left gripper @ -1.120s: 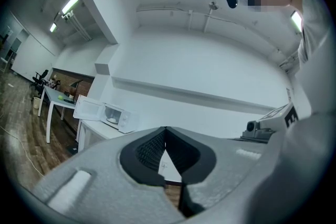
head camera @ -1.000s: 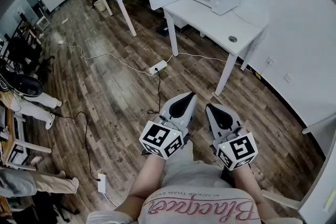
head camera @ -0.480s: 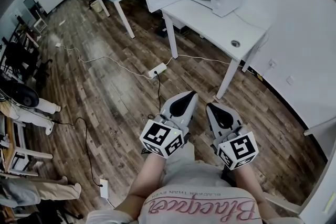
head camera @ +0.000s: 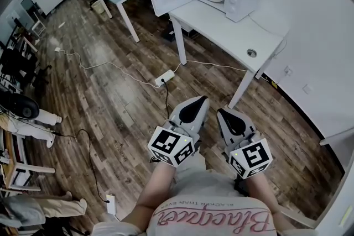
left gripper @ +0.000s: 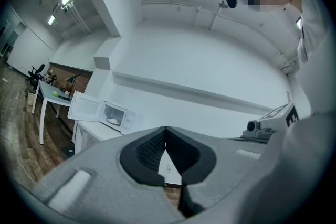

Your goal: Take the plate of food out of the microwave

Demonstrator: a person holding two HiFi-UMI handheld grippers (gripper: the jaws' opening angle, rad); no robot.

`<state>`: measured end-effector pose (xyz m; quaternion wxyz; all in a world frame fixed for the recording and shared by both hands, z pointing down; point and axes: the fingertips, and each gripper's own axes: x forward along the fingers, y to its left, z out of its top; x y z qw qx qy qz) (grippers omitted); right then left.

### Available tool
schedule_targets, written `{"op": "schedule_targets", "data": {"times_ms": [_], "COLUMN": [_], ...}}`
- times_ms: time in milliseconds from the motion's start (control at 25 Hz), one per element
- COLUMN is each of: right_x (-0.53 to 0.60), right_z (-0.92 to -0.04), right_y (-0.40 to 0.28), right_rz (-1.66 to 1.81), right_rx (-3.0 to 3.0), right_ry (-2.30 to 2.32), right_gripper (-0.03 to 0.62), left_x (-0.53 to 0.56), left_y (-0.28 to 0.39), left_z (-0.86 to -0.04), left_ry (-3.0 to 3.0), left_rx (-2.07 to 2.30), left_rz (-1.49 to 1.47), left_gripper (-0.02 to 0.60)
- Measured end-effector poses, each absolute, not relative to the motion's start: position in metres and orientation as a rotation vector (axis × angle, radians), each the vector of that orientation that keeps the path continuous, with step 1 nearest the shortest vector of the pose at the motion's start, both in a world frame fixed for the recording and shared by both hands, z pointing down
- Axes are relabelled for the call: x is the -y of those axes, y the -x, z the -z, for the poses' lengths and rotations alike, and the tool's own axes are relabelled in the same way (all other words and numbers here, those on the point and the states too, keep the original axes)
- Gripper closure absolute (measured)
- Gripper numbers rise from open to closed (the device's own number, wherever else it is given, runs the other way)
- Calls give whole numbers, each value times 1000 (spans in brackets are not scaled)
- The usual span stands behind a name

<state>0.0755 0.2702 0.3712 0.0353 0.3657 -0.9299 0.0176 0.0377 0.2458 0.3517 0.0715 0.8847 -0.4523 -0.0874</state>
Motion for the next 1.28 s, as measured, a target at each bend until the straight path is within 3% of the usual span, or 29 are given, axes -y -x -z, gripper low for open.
{"op": "schedule_targets", "data": {"times_ms": [1280], "right_x": [-139], "right_z": [-364], "right_y": [-15], "right_rz": [-90], "right_rx": [2830], "right_ry": [-1222], "right_gripper": [588], "left_x": [-114], "left_y": [18], "left_z": [-342], "left_ry": [-2694], "left_rx": [1248], "left_rz": [291], "left_gripper": [574]}}
